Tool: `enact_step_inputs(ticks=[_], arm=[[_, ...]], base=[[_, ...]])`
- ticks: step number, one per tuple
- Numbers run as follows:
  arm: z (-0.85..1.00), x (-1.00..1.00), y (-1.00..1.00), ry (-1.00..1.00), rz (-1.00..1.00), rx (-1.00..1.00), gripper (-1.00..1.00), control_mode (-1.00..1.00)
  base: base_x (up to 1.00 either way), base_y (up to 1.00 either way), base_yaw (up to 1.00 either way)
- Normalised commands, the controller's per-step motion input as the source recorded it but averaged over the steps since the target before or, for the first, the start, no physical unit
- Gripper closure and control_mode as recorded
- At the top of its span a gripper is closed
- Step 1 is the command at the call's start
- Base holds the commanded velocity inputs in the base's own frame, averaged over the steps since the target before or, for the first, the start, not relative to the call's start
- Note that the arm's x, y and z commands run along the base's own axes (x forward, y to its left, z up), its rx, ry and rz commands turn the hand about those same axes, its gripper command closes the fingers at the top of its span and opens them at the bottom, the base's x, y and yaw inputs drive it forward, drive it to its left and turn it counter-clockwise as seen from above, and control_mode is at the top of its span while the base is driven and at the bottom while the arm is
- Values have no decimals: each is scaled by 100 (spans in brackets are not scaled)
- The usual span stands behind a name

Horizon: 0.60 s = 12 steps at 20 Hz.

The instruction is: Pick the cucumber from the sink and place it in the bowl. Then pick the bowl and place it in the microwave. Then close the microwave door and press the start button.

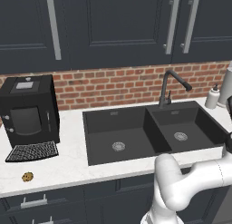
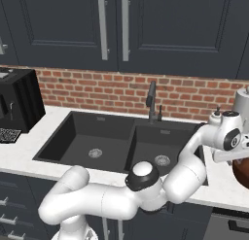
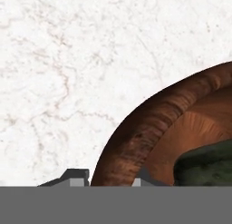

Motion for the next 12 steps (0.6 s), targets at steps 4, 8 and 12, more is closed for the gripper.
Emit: enact_step_inputs(ticks=[4,8,12], arm=[[0,-34,6,0,4,-1,100,-100],[5,-37,9,0,8,-2,100,-100],[12,-36,3,0,13,0,100,-100]], base=[[0,0,0],[0,0,0],[0,0,0]])
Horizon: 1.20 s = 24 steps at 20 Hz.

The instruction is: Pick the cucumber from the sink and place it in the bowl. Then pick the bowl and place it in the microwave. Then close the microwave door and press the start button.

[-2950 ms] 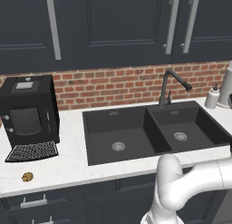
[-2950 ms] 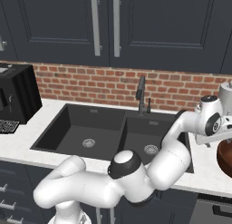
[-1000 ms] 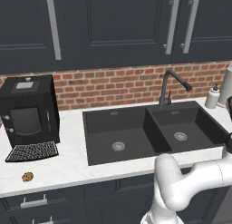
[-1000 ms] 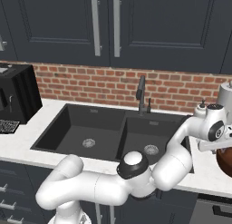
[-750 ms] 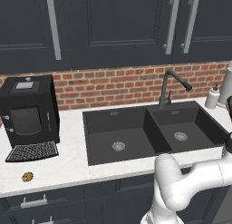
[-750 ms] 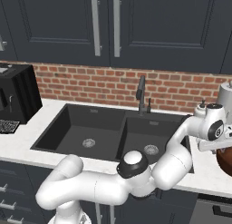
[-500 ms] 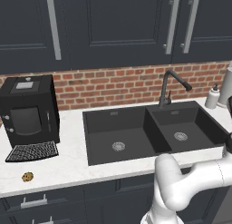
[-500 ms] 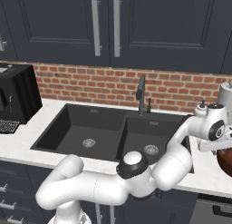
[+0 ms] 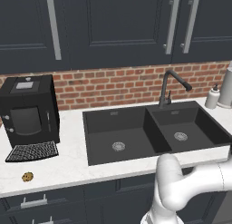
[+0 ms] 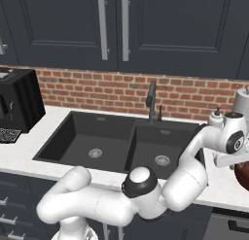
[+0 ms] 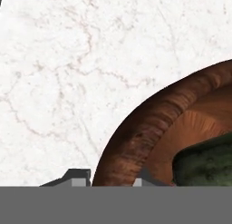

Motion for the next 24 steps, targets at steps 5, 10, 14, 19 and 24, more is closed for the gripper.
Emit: enact_step_inputs(ticks=[5,10,14,19,24], arm=[[6,-34,25,-9,17,0,100,-100],[0,-40,60,-27,23,0,100,-100],[0,-49,80,-36,31,0,100,-100],[41,-61,81,-27,37,-9,100,-100],[86,-76,74,-1,42,-36,100,-100]], base=[[0,0,0],[0,0,0],[0,0,0],[0,0,0],[0,0,0]])
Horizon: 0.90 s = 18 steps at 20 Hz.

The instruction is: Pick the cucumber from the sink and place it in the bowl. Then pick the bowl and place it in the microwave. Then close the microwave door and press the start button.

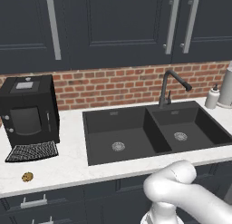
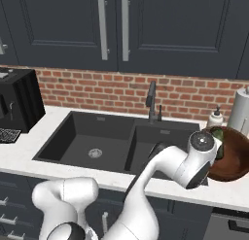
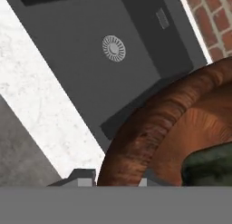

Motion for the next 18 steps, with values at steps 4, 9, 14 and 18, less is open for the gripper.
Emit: enact_step_inputs(ticks=[4,9,14,18], arm=[[77,-66,83,6,46,-40,100,-100],[52,-53,91,22,50,-35,100,-100],[48,-30,78,37,39,-9,100,-100],[45,-11,68,40,31,0,100,-100]], base=[[0,0,0],[0,0,0],[0,0,0],[0,0,0]])
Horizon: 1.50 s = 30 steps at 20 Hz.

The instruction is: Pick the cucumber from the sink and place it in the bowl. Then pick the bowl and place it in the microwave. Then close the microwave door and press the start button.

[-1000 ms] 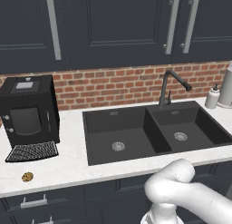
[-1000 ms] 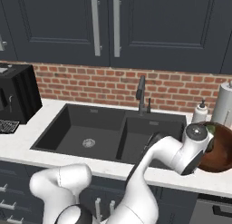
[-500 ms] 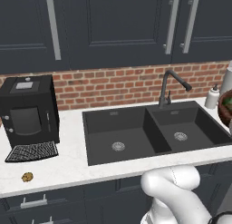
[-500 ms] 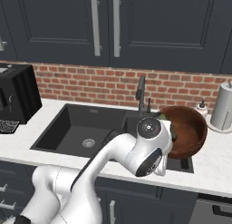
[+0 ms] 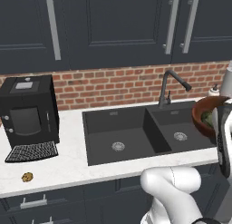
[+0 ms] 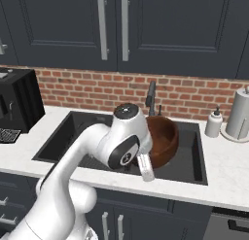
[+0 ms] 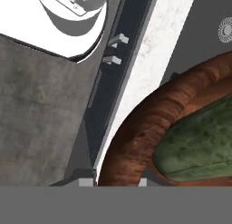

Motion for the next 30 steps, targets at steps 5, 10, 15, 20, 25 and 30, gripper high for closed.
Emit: enact_step_inputs(ticks=[5,10,15,20,25,30], arm=[[39,-16,73,34,28,1,100,-100],[13,-33,81,8,25,7,100,-100],[0,-42,68,-20,12,13,100,-100],[1,-8,75,-34,2,8,100,-100],[6,0,59,-19,0,0,100,-100],[19,10,22,17,0,-2,100,-100]], base=[[0,0,0],[0,0,0],[0,0,0],[0,0,0],[0,0,0],[0,0,0]])
